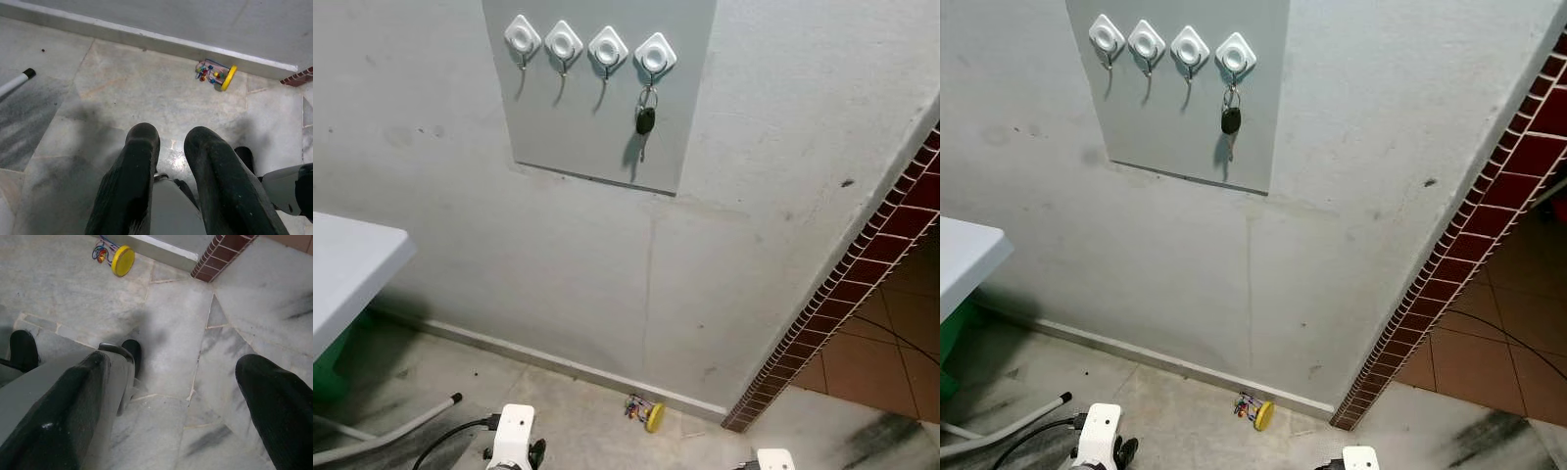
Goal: Hang keys on a hook
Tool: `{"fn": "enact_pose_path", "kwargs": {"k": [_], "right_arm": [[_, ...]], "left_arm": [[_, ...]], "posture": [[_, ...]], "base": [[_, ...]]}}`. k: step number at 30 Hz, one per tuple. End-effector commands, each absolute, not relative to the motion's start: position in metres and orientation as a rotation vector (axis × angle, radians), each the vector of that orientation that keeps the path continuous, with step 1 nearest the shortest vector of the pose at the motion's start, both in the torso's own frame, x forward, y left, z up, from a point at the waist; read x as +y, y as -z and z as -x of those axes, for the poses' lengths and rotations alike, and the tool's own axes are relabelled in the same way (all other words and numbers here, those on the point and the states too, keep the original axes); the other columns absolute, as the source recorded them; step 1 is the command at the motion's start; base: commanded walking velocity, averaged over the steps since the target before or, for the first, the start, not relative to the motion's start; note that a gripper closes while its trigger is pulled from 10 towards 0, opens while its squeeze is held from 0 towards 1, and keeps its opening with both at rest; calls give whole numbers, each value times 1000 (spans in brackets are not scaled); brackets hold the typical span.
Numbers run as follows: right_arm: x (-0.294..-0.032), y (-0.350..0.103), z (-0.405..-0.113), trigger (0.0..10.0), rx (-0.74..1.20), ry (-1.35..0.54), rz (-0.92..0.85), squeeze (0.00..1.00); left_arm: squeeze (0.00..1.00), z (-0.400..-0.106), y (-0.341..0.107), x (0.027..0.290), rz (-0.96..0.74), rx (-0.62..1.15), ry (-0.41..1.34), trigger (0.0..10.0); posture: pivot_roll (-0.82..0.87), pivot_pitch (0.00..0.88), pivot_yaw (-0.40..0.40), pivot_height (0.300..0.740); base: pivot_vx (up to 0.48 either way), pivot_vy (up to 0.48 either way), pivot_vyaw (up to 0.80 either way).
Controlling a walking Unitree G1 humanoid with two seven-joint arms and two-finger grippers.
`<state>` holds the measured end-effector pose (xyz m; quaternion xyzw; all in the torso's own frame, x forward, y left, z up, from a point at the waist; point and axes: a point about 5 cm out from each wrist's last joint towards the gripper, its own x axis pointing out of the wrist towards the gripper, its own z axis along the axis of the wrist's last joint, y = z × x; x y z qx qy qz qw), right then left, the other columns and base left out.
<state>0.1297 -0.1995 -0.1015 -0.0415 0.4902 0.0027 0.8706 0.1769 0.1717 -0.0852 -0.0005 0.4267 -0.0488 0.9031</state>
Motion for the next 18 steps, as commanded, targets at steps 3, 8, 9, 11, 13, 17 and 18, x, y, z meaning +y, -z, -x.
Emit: {"fn": "enact_pose_path", "kwargs": {"k": [3,8,9,11,13,17,18], "right_arm": [[-191,105,-123,10000,1054,-42,86,0],[-188,104,-126,10000,1044,-71,119,0],[-188,104,-126,10000,1042,-74,126,0],[-187,104,-126,10000,1042,-76,125,0],[-187,104,-127,10000,1042,-77,124,0],[-186,104,-126,10000,1041,-86,138,0],[-186,105,-126,10000,1042,-90,142,0]], "left_arm": [[0,-181,84,174,-1,885,101,10000],[0,-180,84,174,-2,896,103,10000],[0,-180,84,174,-1,897,102,10000],[0,-179,85,174,-3,901,102,10000],[0,-177,86,175,-5,907,105,10000],[0,-176,86,176,-9,916,104,10000],[0,-177,86,176,-10,916,104,10000]], "posture": [[-96,0,-1,740],[-101,0,1,740],[-101,0,1,740],[-105,0,3,740],[-109,0,4,740],[-112,0,3,740],[-111,0,4,740]], "base": [[0,0,800],[0,0,800],[0,0,800],[0,0,800],[0,0,800],[0,0,800],[0,0,800]]}}
